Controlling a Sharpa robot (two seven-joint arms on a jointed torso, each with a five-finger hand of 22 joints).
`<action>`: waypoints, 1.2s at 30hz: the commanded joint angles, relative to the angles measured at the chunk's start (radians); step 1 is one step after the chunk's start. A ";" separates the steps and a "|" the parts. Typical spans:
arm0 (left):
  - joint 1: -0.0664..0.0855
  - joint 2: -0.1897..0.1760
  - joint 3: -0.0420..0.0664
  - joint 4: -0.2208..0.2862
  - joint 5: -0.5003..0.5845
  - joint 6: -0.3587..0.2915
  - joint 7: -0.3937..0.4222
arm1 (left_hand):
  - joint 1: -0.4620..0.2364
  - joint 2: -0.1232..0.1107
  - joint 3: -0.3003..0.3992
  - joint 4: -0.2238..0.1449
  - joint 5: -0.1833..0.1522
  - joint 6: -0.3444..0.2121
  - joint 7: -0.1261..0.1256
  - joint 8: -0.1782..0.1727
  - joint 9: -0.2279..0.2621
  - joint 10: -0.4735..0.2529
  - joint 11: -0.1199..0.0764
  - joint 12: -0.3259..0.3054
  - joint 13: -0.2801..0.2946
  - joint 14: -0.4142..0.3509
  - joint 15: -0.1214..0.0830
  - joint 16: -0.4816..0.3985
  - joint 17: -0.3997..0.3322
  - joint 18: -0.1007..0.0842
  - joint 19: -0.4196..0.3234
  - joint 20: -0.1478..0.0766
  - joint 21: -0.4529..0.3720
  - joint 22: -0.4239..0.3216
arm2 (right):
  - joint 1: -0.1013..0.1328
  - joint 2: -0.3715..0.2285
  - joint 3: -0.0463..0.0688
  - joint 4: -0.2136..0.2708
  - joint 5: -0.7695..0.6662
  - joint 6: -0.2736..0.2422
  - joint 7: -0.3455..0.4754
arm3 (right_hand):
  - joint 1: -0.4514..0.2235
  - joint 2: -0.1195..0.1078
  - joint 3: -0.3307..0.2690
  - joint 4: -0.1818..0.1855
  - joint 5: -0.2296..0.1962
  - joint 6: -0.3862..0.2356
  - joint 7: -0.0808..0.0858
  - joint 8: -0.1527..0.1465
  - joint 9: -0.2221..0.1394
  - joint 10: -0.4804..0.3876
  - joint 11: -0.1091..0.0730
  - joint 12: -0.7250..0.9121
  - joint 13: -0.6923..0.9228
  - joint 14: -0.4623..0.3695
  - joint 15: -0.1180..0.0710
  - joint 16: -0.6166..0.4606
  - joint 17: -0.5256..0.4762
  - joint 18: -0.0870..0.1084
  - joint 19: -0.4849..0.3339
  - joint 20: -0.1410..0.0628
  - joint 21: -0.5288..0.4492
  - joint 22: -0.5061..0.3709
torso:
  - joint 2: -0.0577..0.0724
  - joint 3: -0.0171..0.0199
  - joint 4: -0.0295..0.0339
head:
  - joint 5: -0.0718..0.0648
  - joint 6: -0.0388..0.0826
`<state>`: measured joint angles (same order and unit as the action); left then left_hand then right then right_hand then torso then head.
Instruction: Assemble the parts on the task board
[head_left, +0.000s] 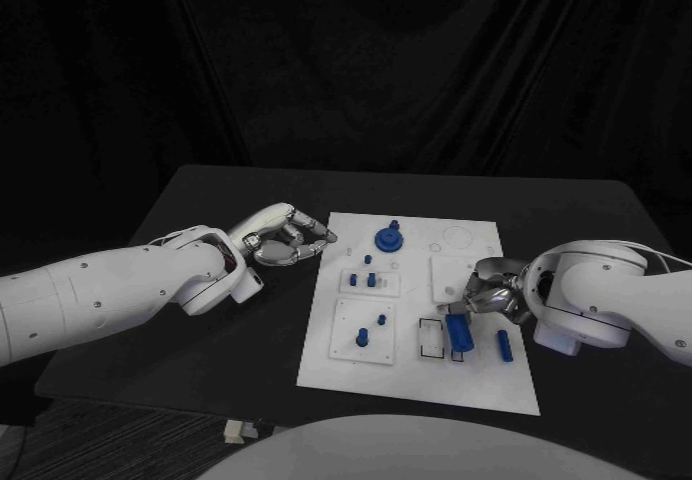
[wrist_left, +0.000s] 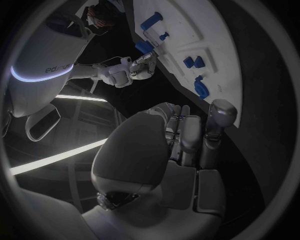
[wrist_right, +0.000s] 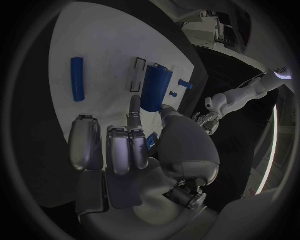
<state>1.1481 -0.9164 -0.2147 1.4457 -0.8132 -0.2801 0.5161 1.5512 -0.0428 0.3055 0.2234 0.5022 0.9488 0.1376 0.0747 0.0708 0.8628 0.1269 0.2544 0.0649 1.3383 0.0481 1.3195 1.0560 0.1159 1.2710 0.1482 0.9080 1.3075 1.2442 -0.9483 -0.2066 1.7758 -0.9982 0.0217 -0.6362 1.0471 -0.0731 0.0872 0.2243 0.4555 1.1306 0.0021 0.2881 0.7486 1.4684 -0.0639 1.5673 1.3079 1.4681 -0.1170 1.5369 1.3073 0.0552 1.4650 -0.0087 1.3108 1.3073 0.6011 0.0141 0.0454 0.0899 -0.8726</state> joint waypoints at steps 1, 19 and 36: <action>-0.001 0.000 0.001 0.003 0.004 0.009 0.007 | 0.001 0.004 0.005 0.001 0.005 -0.002 0.006 -0.003 0.000 0.007 0.004 -0.003 0.000 -0.007 -0.001 -0.004 -0.001 0.006 -0.007 0.000 -0.003 0.102 | -0.009 0.009 0.000 -0.005 0.015 -0.044 -0.007 | 0.002 0.008 0.016 -0.009 0.006 -0.010 -0.001 -0.006 0.001 0.102 -0.006 0.004 0.263 0.088 -0.006 -0.005 0.197 0.006 -0.010 0.000 -0.006 0.179 | 0.000 -0.0005 0.0008 | 0.002 0.000; -0.001 -0.001 0.001 0.003 0.004 0.012 0.006 | 0.001 0.004 0.005 0.001 0.005 -0.002 0.006 -0.003 0.000 0.007 0.004 -0.003 0.000 -0.007 -0.001 -0.004 -0.001 0.006 -0.007 0.000 -0.003 0.102 | -0.030 0.043 0.000 -0.019 0.008 -0.031 -0.010 | 0.000 0.020 0.022 -0.007 0.008 -0.022 0.003 -0.017 0.001 0.102 -0.003 0.004 0.263 0.088 -0.004 -0.005 0.196 0.008 -0.013 0.002 -0.018 0.176 | 0.000 -0.0009 -0.0024 | 0.000 0.000; -0.001 -0.001 0.001 0.002 0.004 0.014 0.004 | 0.000 0.004 0.006 0.001 0.005 -0.003 0.005 -0.003 0.000 0.008 0.005 -0.003 0.000 -0.008 0.001 -0.004 -0.002 0.006 -0.009 0.000 -0.004 0.102 | -0.036 0.051 0.000 -0.016 0.002 0.002 -0.013 | -0.028 0.020 0.004 0.009 -0.086 -0.032 0.012 -0.037 0.006 0.102 0.005 0.004 0.263 0.093 0.004 0.008 0.217 0.004 0.000 0.009 -0.004 0.181 | 0.001 -0.0008 -0.0023 | 0.003 0.000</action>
<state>1.1479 -0.9183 -0.2147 1.4455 -0.8132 -0.2745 0.5130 1.5512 -0.0428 0.3055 0.2234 0.5022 0.9488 0.1376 0.0747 0.0708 0.8665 0.1305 0.2544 0.0650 1.3383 0.0481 1.3195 1.0550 0.1159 1.2710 0.1482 0.9080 1.3074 1.2132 -0.8969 -0.2046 1.7583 -0.9894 0.0024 -0.6351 1.0323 -0.0485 0.0956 0.2276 0.3737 1.1015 0.0132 0.2562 0.7540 1.4665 -0.0619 1.5672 1.3075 1.4677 -0.1165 1.5425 1.3079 0.0548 1.4614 -0.0050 1.3044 1.3078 0.6013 0.0131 0.0432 0.0926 -0.8726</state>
